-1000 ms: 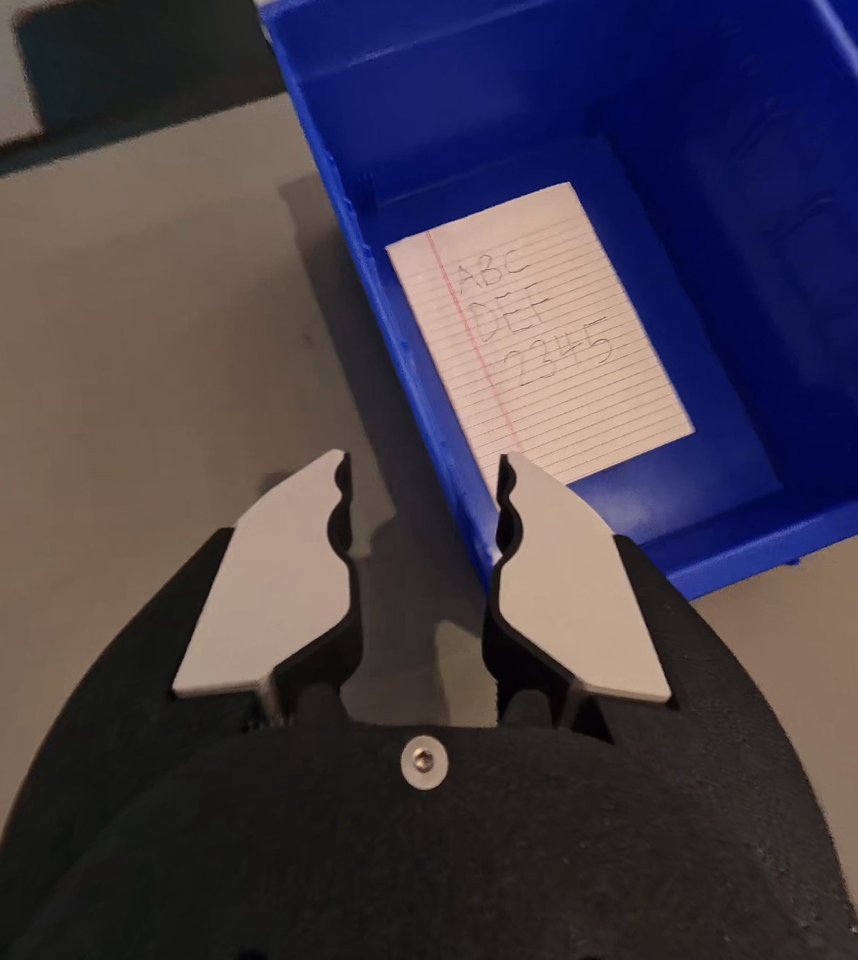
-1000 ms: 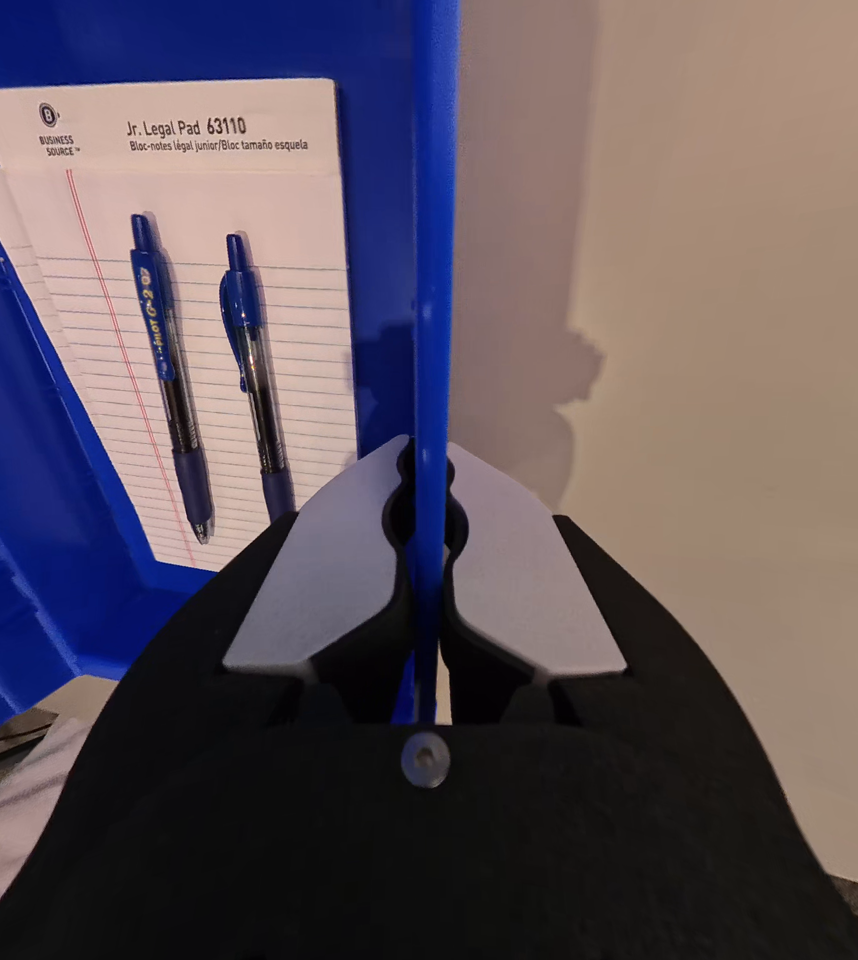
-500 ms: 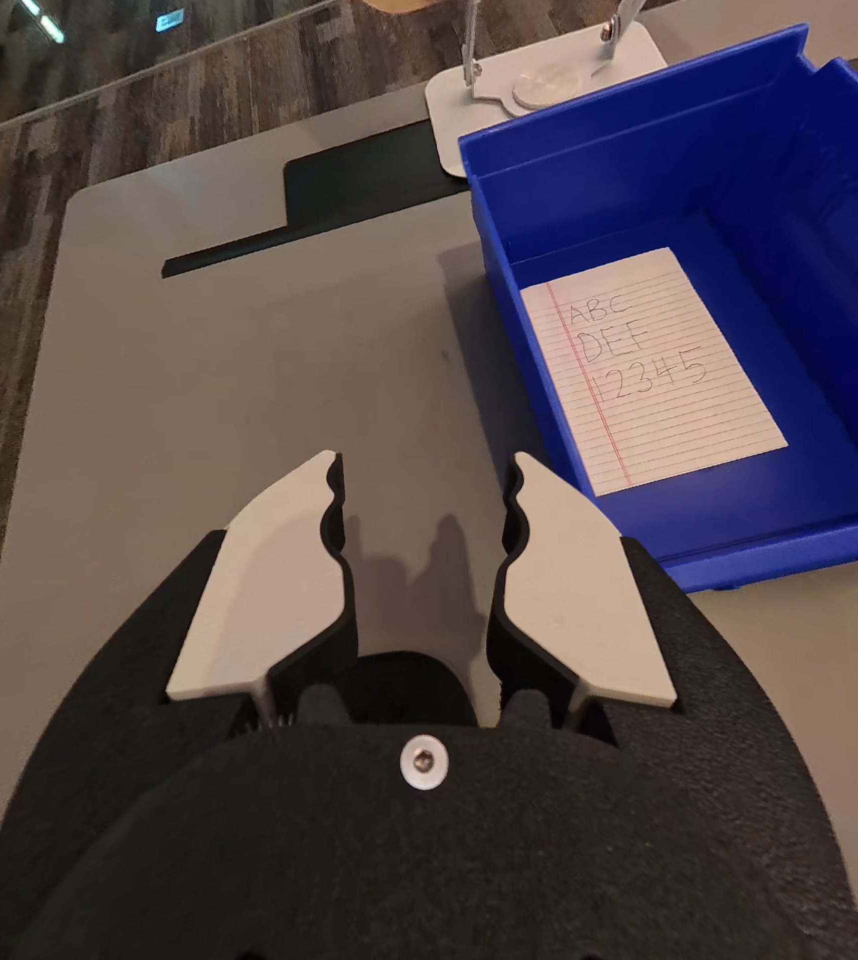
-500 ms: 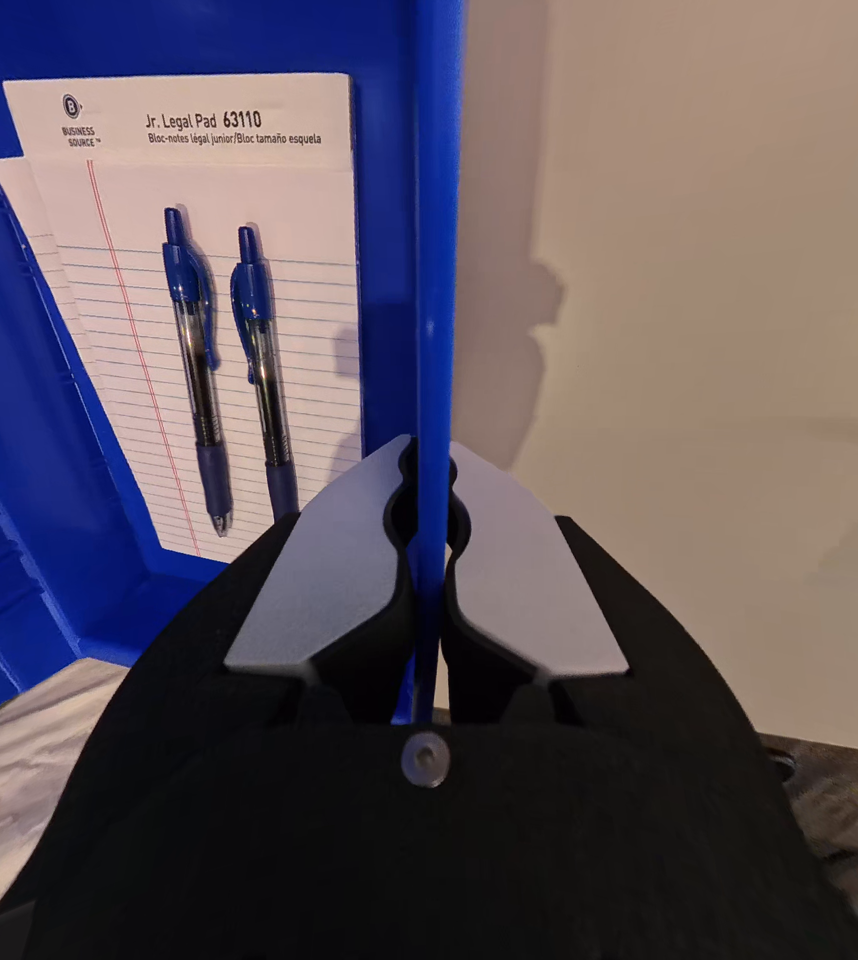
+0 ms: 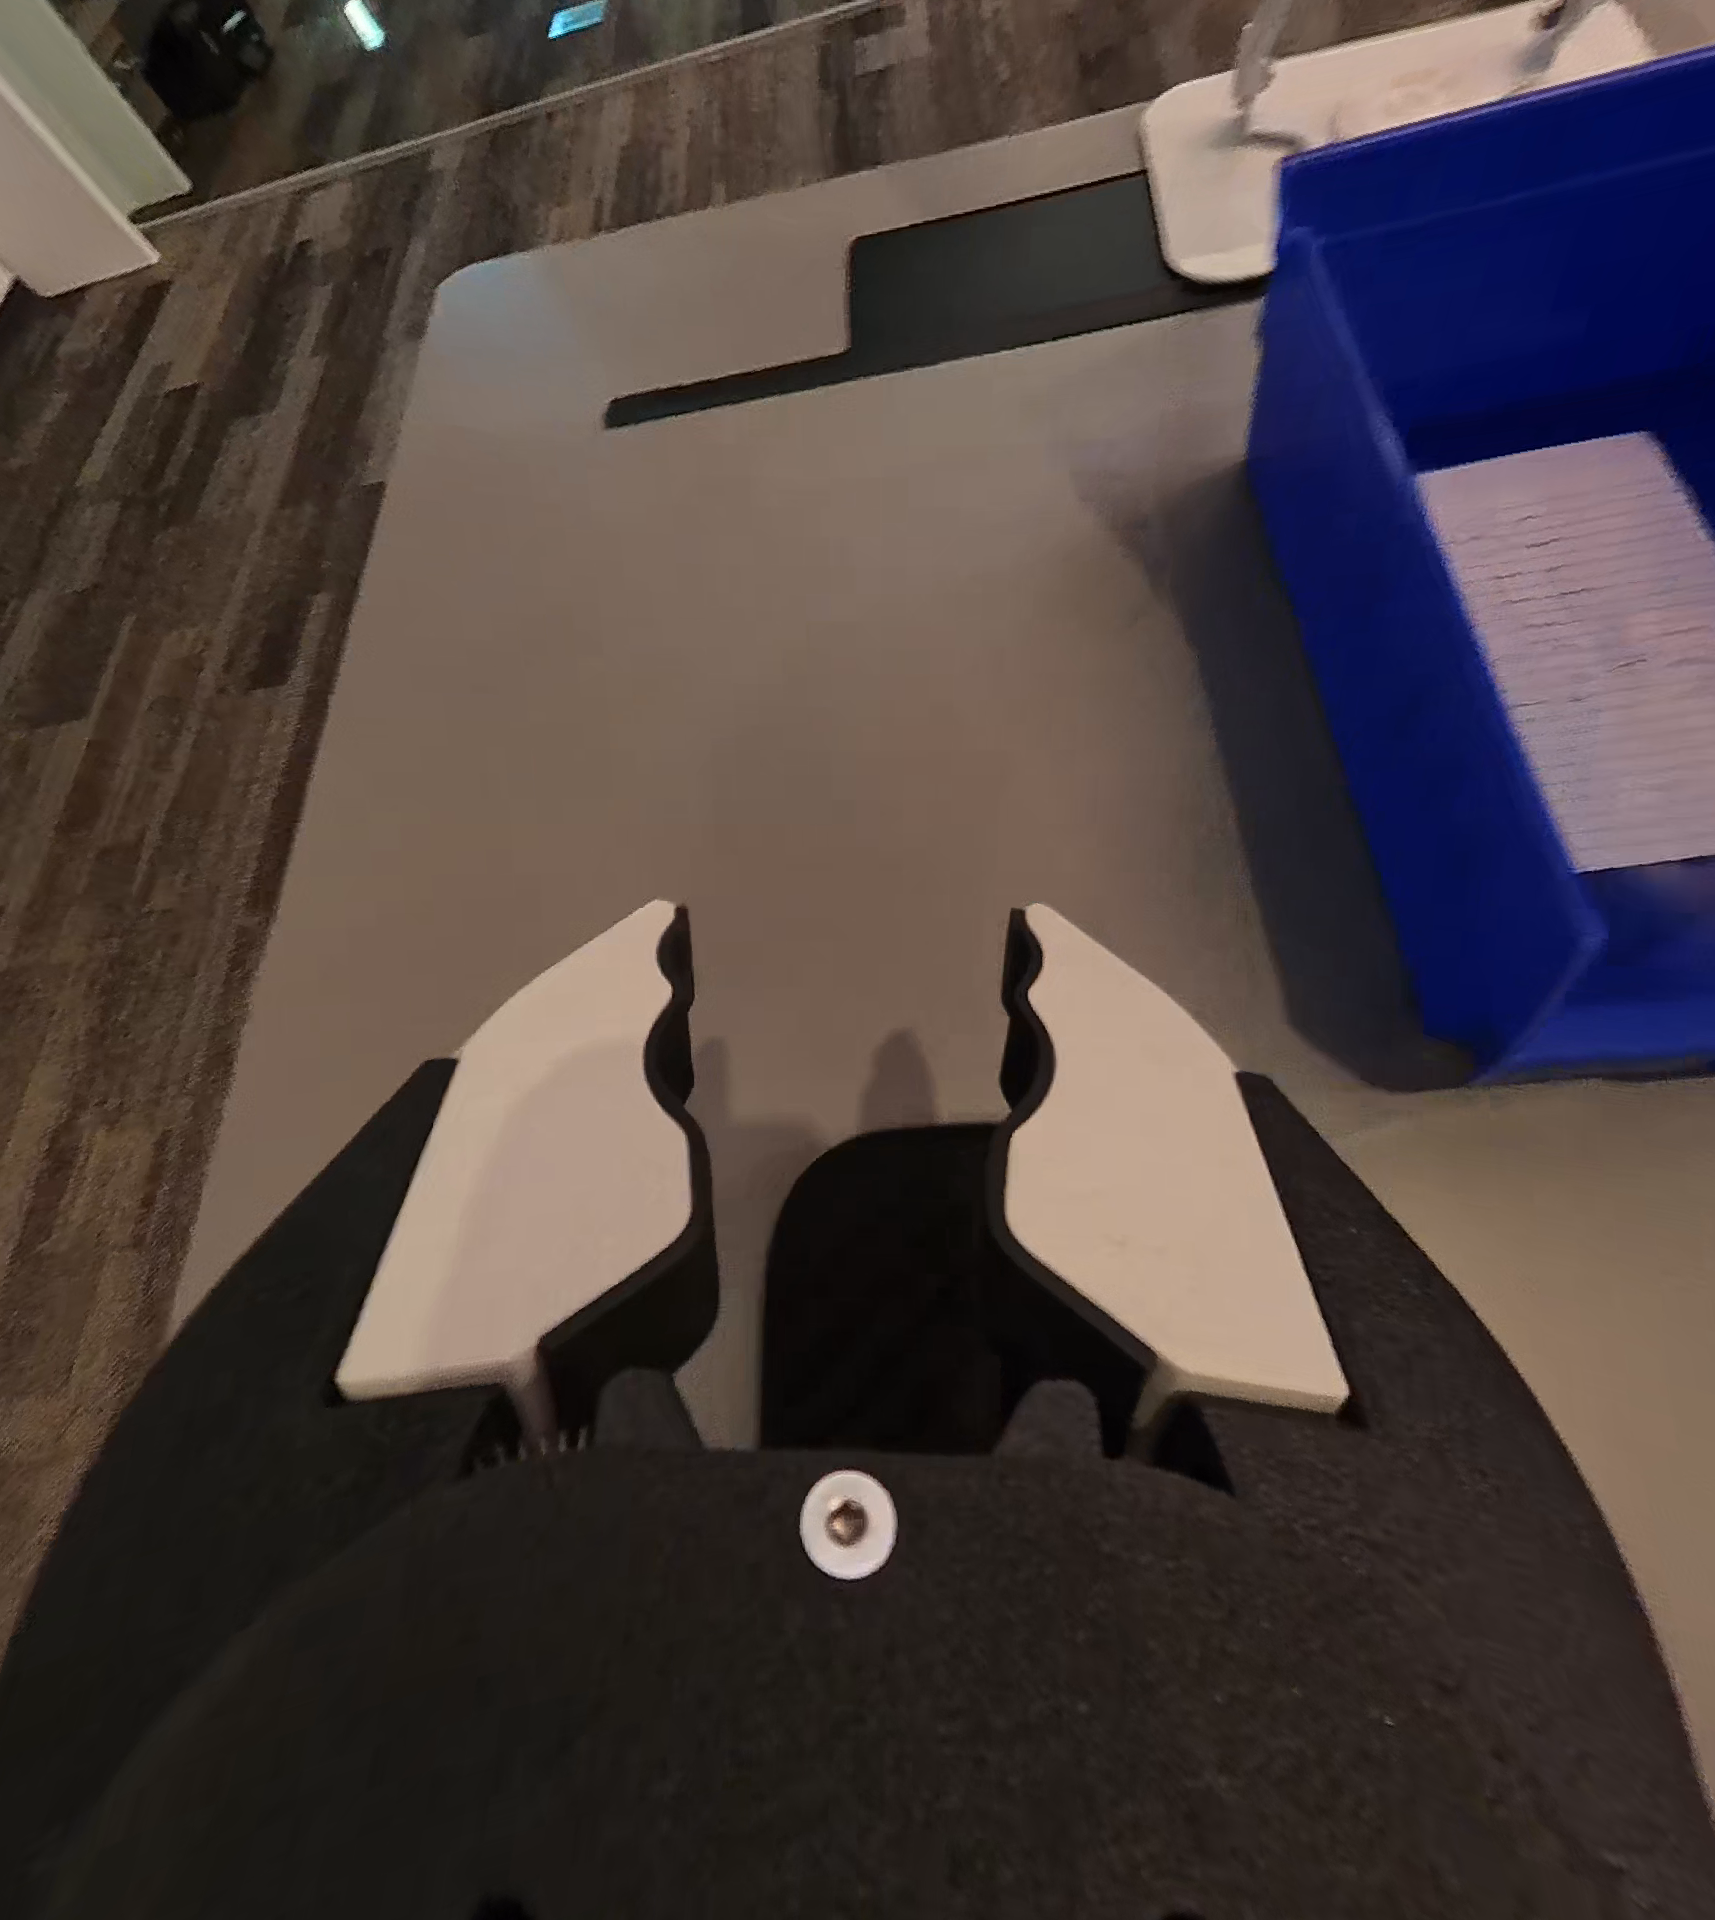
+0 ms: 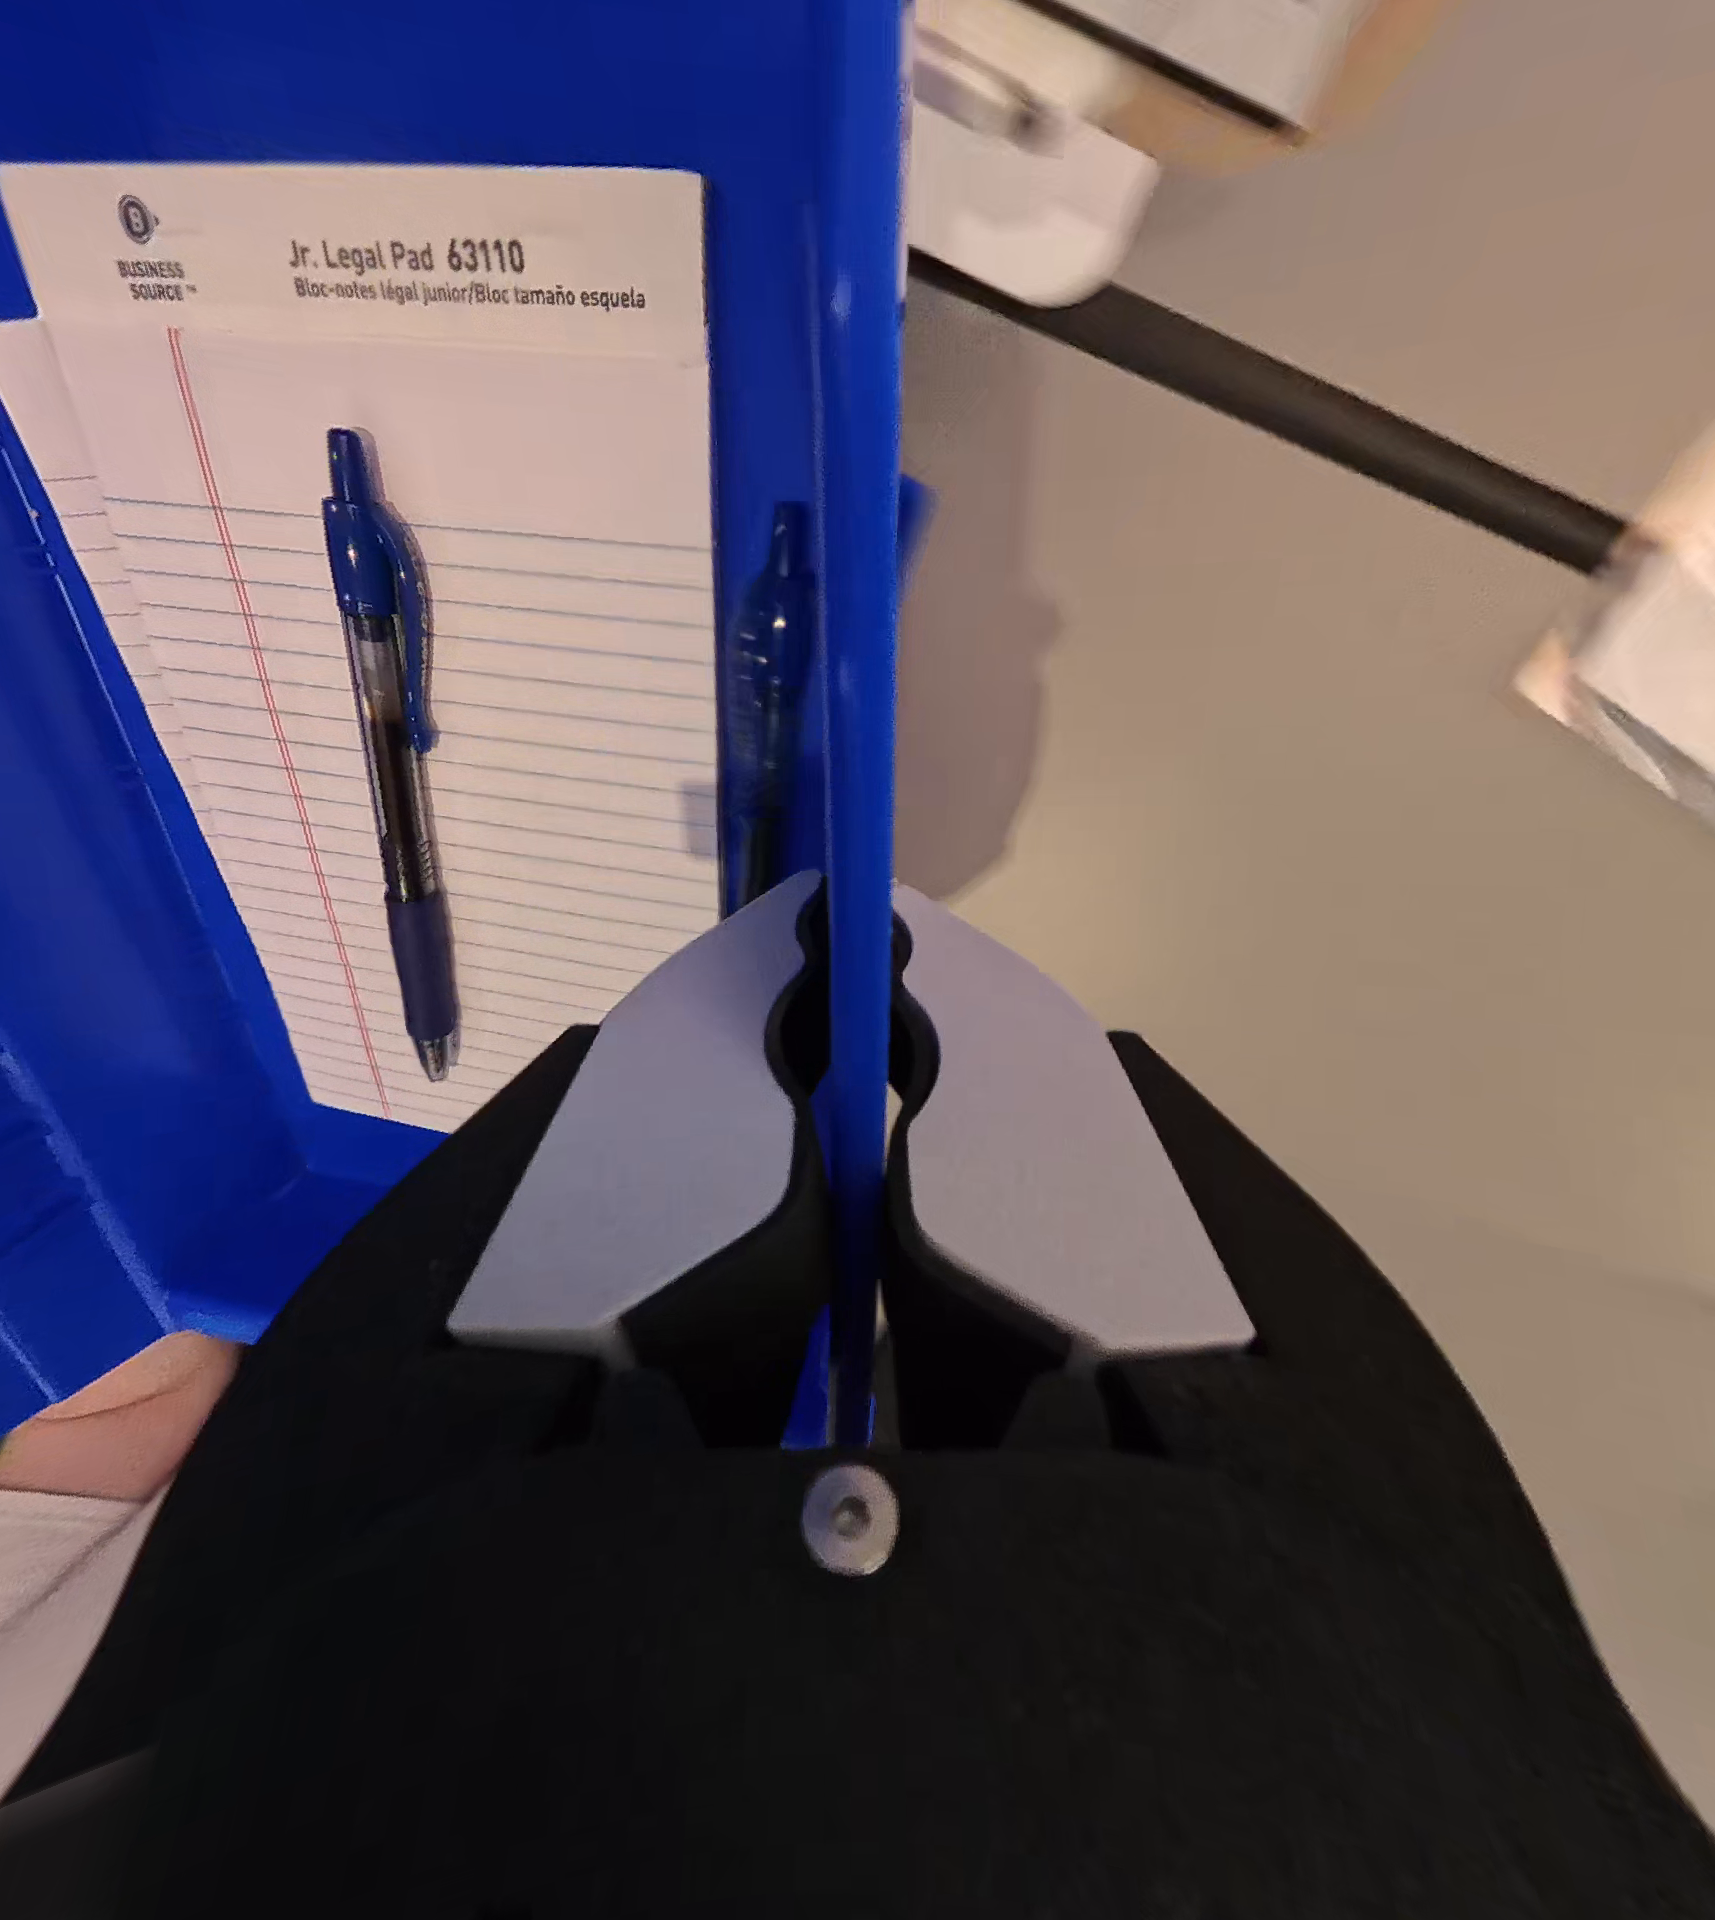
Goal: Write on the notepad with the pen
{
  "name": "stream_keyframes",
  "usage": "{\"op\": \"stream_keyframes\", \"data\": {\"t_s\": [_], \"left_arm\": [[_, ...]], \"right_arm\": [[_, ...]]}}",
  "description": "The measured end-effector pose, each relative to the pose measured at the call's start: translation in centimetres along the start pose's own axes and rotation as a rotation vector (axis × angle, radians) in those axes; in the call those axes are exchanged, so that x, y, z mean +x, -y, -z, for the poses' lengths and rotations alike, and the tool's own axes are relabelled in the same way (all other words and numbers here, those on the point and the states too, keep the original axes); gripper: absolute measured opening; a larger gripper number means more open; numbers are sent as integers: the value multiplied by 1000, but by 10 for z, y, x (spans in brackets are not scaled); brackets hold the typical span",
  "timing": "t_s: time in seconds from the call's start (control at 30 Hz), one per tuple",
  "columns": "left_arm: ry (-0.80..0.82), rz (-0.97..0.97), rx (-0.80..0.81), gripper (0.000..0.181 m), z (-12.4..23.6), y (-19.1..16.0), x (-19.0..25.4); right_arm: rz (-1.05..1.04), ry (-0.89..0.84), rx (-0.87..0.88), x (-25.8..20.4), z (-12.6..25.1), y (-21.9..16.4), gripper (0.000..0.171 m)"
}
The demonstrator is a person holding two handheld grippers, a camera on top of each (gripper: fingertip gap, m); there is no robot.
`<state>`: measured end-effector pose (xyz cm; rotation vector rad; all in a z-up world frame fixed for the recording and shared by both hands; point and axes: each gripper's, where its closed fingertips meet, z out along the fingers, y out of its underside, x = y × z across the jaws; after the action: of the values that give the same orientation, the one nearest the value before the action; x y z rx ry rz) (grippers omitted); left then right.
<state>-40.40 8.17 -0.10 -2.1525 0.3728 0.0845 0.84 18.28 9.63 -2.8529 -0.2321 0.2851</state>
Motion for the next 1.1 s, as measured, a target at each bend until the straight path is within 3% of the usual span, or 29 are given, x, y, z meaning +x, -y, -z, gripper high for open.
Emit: {"op": "stream_keyframes", "data": {"t_s": [0.23, 0.47, 0.73, 1.0, 1.1], "left_arm": [[118, 70, -83, 58, 24, -60, -68], [205, 140, -136, 57, 52, -105, -121], [190, 179, -153, 56, 50, -123, -132], [82, 167, -55, 56, 17, -73, -103], [74, 163, -60, 60, -11, -55, -100]], "right_arm": [[144, 187, -57, -167, -82, 58, 5], [226, 226, -126, -263, -180, 79, 6], [245, 203, -158, -302, -255, 79, 6], [96, 177, -183, -296, -299, 49, 6], [95, 175, -140, -300, -295, 45, 19]]}}
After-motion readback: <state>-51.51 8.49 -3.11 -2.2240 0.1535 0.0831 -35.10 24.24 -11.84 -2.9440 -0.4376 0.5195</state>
